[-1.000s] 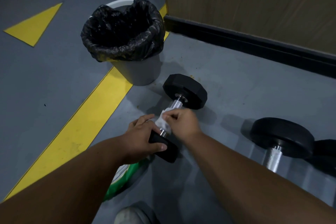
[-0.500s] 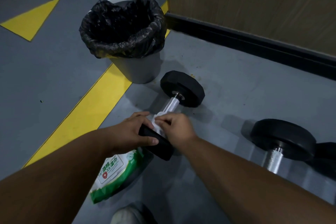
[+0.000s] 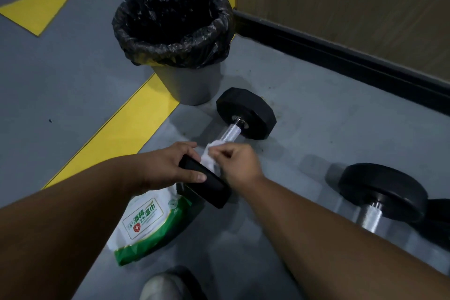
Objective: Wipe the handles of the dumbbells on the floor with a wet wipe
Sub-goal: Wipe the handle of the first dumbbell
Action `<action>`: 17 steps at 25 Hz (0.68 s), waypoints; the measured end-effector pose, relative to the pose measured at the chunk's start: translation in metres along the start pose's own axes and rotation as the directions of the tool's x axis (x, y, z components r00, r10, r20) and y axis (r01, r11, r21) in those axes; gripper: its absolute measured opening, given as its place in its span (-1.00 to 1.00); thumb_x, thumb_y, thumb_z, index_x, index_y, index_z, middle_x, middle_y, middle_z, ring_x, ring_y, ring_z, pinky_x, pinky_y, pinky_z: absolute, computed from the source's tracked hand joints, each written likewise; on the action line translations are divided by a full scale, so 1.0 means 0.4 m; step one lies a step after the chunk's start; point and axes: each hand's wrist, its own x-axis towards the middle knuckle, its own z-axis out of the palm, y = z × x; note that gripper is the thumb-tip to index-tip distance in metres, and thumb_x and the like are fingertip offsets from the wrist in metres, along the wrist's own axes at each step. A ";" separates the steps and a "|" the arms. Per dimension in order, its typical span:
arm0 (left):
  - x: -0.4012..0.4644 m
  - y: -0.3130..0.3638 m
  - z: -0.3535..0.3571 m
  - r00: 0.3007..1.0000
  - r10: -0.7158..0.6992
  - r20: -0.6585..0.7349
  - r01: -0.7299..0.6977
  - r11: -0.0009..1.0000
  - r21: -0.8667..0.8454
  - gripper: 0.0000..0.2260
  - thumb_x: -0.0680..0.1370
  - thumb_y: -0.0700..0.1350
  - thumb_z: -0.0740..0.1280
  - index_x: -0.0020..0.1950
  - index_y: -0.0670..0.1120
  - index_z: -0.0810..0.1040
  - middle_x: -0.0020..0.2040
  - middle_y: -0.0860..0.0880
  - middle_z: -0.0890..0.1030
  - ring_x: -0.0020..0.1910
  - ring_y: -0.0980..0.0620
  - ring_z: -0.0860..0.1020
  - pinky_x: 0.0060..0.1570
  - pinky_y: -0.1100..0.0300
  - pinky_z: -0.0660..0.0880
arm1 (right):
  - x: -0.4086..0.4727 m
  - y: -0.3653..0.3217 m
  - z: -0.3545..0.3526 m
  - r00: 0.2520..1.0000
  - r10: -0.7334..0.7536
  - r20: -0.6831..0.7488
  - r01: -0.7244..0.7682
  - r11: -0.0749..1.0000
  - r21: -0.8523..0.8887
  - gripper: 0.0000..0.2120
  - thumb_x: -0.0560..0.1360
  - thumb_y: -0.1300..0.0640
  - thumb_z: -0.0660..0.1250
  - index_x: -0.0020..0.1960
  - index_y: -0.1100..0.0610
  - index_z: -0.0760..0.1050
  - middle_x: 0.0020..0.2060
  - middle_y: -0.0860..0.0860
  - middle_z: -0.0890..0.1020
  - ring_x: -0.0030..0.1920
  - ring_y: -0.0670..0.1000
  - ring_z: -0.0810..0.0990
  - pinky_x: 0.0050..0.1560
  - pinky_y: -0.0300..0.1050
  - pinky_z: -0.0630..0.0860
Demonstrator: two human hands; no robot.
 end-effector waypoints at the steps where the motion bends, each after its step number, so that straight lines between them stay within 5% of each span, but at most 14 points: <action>1: -0.001 0.005 -0.006 1.000 -0.029 0.011 0.028 0.999 0.037 -0.44 0.33 0.06 0.58 0.25 0.01 0.46 0.47 0.10 0.29 0.30 0.11 0.42 0.27 0.12 0.45 | -0.014 0.002 0.005 0.996 -0.016 0.087 0.020 0.998 -0.054 -0.89 0.53 0.19 0.46 0.03 0.12 0.73 -0.15 -0.17 0.71 -0.10 -0.31 0.64 0.03 -0.39 0.51; 3: -0.009 0.030 -0.012 0.998 -0.057 0.008 0.054 0.981 0.185 -0.55 0.40 0.07 0.52 0.22 0.05 0.46 0.42 0.01 0.37 0.28 0.04 0.45 0.28 0.04 0.46 | 0.014 -0.002 -0.008 0.993 -0.036 0.112 0.053 0.987 -0.153 -0.91 0.52 0.14 0.47 0.00 0.08 0.74 -0.13 -0.13 0.74 -0.07 -0.25 0.67 0.05 -0.31 0.57; 5: -0.014 0.052 -0.003 0.999 -0.024 -0.045 0.041 0.905 0.422 -0.60 0.48 0.09 0.45 0.24 0.03 0.46 0.42 -0.03 0.35 0.28 0.02 0.44 0.28 0.06 0.43 | 0.074 -0.026 -0.042 0.999 -0.008 -0.034 0.002 0.983 -0.186 -0.91 0.52 0.11 0.46 -0.02 0.05 0.74 -0.13 -0.10 0.75 -0.06 -0.14 0.69 0.08 -0.19 0.61; 8: -0.018 0.052 0.053 0.986 0.001 -0.168 0.101 0.799 0.593 -0.38 0.41 0.19 0.48 0.34 -0.03 0.34 0.48 -0.05 0.22 0.40 -0.04 0.28 0.34 0.13 0.33 | 0.108 -0.049 -0.055 0.980 0.030 -0.198 -0.059 0.988 -0.142 -0.89 0.55 0.12 0.41 -0.02 0.05 0.72 -0.14 -0.08 0.74 -0.05 -0.05 0.69 0.08 -0.19 0.59; 14: -0.004 0.042 0.078 0.974 -0.026 -0.225 0.159 0.785 0.598 -0.22 0.30 0.28 0.52 0.36 -0.01 0.29 0.47 -0.06 0.17 0.44 -0.09 0.15 0.37 0.08 0.23 | -0.006 0.005 0.025 0.996 0.044 0.084 -0.032 0.991 -0.133 -0.88 0.52 0.13 0.46 0.02 0.04 0.73 -0.02 -0.09 0.75 0.03 -0.14 0.68 0.22 -0.14 0.57; 17: -0.003 0.044 0.082 0.973 -0.018 -0.231 0.158 0.780 0.605 -0.17 0.27 0.29 0.53 0.38 -0.03 0.27 0.46 -0.06 0.17 0.43 -0.08 0.16 0.37 0.10 0.23 | 0.057 -0.034 -0.018 0.999 0.009 0.031 -0.002 0.977 -0.214 -0.89 0.53 0.11 0.45 0.00 0.05 0.74 -0.05 -0.07 0.75 -0.02 -0.11 0.68 0.04 -0.28 0.54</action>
